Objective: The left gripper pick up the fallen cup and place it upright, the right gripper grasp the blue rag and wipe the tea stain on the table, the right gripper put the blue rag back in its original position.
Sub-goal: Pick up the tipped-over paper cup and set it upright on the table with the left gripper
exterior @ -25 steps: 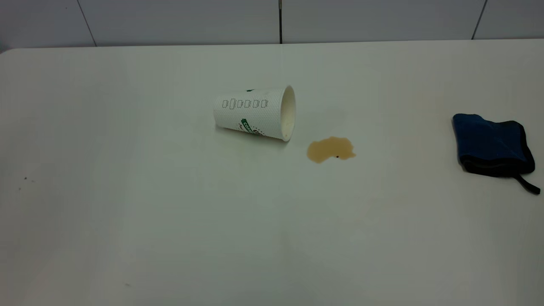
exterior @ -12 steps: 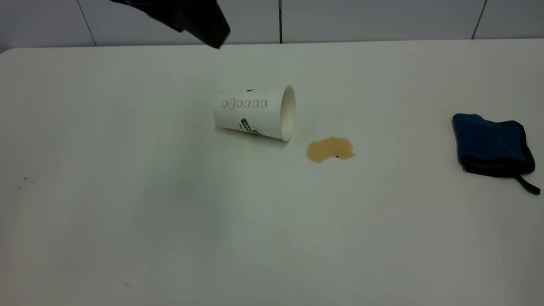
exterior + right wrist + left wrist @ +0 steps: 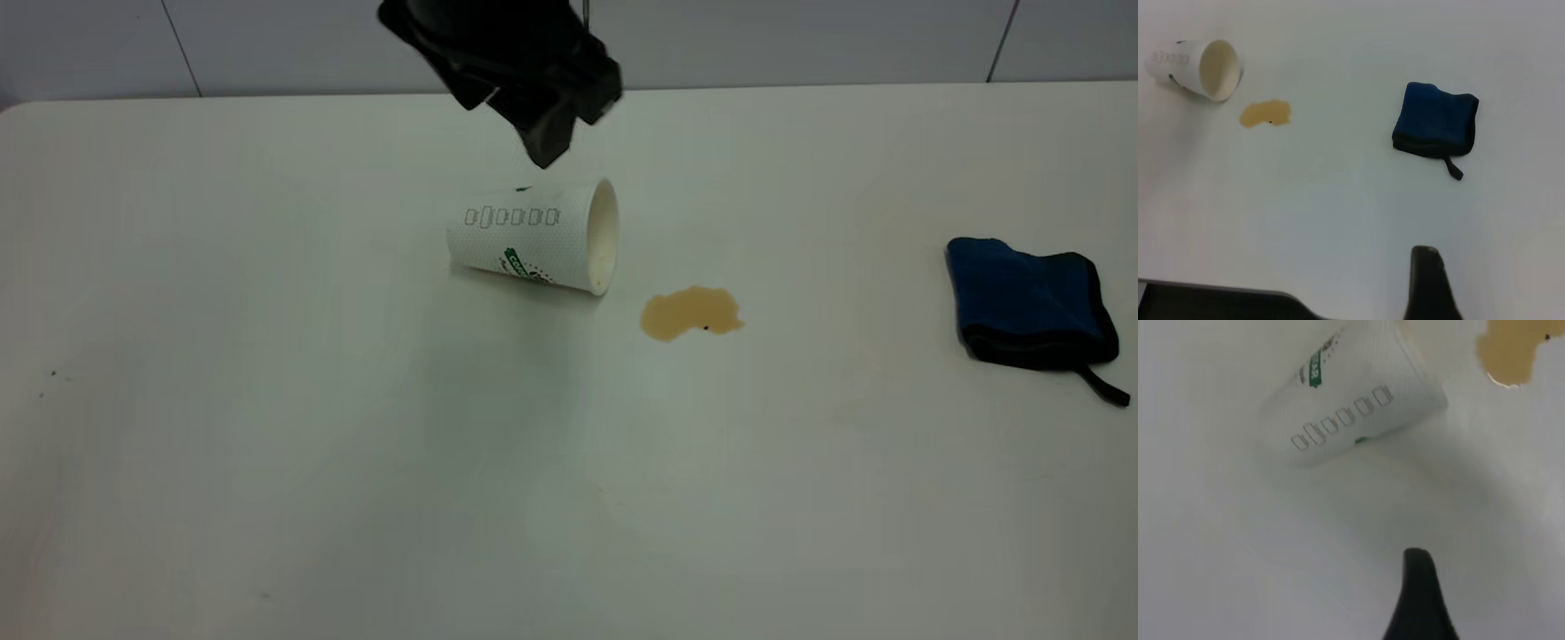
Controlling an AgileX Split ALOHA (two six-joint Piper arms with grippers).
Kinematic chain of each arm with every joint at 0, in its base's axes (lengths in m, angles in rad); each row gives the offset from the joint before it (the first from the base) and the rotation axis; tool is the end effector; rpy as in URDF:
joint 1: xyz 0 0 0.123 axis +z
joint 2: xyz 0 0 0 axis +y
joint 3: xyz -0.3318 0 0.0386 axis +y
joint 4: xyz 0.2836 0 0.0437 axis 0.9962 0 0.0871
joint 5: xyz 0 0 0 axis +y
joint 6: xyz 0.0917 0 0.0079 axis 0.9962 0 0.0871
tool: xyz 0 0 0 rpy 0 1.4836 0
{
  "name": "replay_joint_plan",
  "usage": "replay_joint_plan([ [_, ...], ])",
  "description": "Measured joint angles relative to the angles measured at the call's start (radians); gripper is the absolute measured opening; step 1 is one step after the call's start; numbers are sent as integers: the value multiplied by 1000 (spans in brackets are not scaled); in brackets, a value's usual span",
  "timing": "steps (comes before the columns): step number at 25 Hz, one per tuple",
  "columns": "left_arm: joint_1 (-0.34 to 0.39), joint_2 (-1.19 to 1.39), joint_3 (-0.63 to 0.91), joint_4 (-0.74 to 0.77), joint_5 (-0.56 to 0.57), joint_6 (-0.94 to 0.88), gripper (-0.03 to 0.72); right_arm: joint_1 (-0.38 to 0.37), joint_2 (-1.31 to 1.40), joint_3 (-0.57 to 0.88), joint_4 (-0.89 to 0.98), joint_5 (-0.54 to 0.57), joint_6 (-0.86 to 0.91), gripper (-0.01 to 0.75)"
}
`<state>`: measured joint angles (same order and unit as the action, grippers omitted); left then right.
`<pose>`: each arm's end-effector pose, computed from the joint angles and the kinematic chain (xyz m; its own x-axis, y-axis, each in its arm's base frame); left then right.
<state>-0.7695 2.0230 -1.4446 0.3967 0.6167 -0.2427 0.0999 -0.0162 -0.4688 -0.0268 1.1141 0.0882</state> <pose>0.3620 -0.3220 0.2074 -0.5758 0.6752 -0.4611 0.6534 0.7190 0.2368 -0.0227 -0.0045 0.2796 -0.5176 0.0248 -0.8552 -0.0398 0.9978 0.0530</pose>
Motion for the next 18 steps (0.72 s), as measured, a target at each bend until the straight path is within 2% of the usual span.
replay_joint_plan([
  [4,-70,152,-129,235,65,-291,591,0,0,0,0,0,0,533],
  [8,-111,293,-246,447,95,-497,591,0,0,0,0,0,0,533],
  [13,-129,423,-347,555,102,-650,563,0,0,0,0,0,0,533],
  [18,-130,499,-369,596,101,-764,547,0,0,0,0,0,0,533],
])
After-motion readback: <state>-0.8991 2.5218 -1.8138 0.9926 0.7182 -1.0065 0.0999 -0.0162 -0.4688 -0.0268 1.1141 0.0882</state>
